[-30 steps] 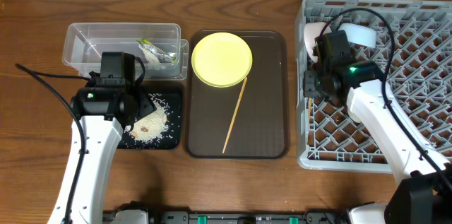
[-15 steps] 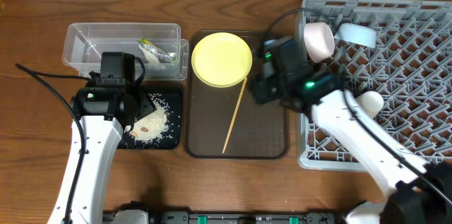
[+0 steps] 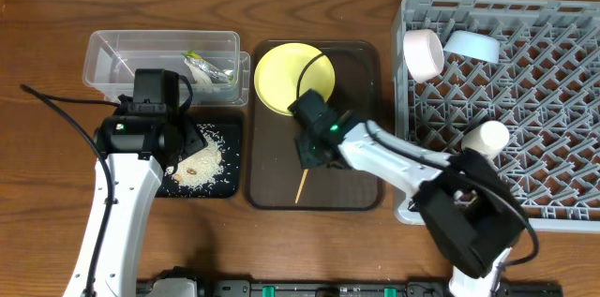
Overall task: Sort waste into correct bins and load items into the dishwasher rack
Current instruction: 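Carry the chopsticks right and stand them upright in the rack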
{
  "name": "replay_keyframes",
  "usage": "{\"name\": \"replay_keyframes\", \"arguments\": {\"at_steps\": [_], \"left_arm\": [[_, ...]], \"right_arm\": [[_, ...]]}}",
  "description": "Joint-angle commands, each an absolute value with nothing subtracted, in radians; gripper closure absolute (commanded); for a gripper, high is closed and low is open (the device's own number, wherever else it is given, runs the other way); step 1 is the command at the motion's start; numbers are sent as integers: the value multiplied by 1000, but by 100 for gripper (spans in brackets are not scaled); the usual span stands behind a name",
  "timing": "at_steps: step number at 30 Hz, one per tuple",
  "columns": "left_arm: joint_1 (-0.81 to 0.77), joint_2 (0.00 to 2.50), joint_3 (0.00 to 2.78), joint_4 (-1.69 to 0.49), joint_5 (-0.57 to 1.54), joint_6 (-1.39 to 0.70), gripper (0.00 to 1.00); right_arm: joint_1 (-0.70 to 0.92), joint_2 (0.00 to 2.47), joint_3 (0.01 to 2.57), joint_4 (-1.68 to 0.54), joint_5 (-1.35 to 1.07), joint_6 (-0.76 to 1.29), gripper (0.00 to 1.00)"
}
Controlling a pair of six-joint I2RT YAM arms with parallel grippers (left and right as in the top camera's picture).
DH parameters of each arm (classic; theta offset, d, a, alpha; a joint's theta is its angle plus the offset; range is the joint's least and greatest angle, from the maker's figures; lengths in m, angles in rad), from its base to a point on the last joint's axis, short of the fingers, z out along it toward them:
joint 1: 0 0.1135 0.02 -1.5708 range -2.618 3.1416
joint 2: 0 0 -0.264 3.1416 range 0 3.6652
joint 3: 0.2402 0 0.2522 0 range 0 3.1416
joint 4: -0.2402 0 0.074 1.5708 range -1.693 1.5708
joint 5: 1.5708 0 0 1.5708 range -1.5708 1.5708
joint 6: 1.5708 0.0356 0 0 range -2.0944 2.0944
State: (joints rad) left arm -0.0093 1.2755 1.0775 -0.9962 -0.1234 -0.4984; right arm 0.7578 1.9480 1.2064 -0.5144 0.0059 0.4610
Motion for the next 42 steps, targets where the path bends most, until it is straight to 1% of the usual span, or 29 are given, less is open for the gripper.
{"name": "replay_keyframes", "arguments": {"at_steps": [1, 2, 3, 6, 9, 10, 17, 23, 26, 29, 32, 37, 42], "left_arm": [[-5, 1280, 1083, -1001, -139, -503, 30], [-5, 1280, 1083, -1001, -139, -503, 30], [-5, 1280, 1083, -1001, -139, -503, 30], [-5, 1280, 1083, -1002, -139, -503, 30], [-5, 1280, 1083, -1002, -139, -503, 30], [-5, 1280, 1083, -1002, -139, -503, 30], [-5, 1280, 1083, -1002, -139, -503, 30], [-5, 1280, 1083, -1002, -139, -503, 30], [-5, 1280, 1083, -1002, -139, -503, 30], [-5, 1280, 1083, -1002, -139, -503, 30], [-5, 1280, 1083, -1002, -139, -503, 30], [-5, 1280, 1083, -1002, -139, -503, 30], [-5, 1280, 1083, -1001, -139, -503, 30]], "right_arm": [[773, 1984, 1215, -533, 95, 541, 59], [774, 1988, 1215, -553, 113, 570, 63], [773, 1989, 1215, -571, 130, 597, 71], [767, 1988, 1215, -612, 156, 645, 87], [747, 1985, 1216, -634, 153, 659, 98], [739, 1983, 1216, -643, 153, 658, 99], [661, 1874, 1216, -694, 153, 618, 99], [567, 1671, 1216, -732, 153, 510, 99], [494, 1555, 1216, -767, 153, 445, 99], [439, 1493, 1216, -803, 155, 393, 99], [369, 1470, 1216, -843, 157, 354, 99], [262, 1496, 1209, -905, 156, 349, 99], [239, 1536, 1191, -908, 105, 305, 99]]}}
